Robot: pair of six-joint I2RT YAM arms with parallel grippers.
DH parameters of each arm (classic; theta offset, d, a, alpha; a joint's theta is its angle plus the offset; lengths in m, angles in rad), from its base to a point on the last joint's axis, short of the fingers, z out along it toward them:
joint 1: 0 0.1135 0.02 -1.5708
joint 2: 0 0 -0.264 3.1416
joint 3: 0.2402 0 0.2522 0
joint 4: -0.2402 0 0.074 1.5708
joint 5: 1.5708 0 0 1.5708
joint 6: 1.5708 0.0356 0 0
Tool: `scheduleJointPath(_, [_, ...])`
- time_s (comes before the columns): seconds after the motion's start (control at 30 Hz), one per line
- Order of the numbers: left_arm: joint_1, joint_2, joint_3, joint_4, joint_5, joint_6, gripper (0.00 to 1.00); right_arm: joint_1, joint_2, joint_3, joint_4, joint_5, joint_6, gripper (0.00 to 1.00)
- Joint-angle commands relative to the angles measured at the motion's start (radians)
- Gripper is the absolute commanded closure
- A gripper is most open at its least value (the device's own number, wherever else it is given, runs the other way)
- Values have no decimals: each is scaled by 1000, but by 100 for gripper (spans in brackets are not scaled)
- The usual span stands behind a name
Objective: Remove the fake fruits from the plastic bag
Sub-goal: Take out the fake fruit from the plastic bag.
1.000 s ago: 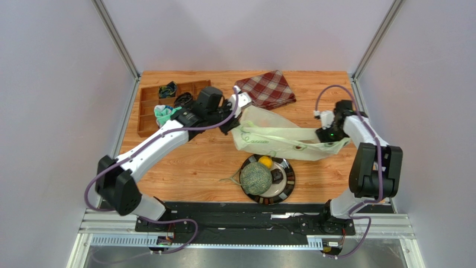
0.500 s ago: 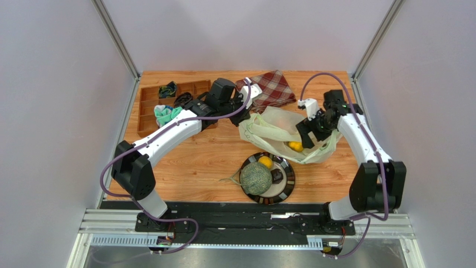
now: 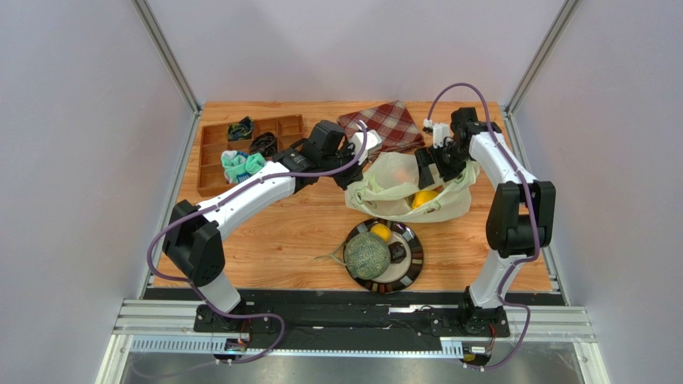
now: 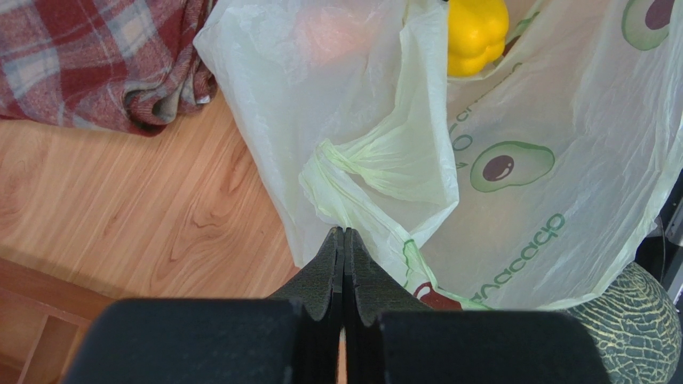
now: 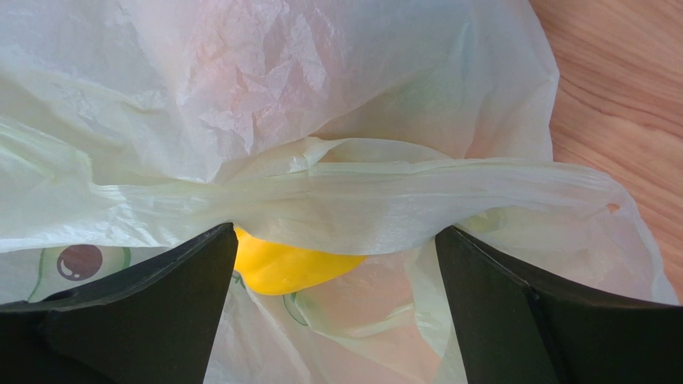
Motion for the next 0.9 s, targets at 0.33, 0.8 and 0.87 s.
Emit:
scheduleJointPath(0.33, [-13, 30, 67, 50, 4, -39, 100, 84, -767, -649, 556, 36, 144, 0])
scheduleJointPath(0.8, [-13, 33, 64, 62, 24, -73, 100, 125, -478, -527, 413, 66, 128, 0])
scheduleJointPath(0.87, [-15, 38, 64, 68, 23, -76, 100, 128, -455, -522, 412, 92, 131, 0])
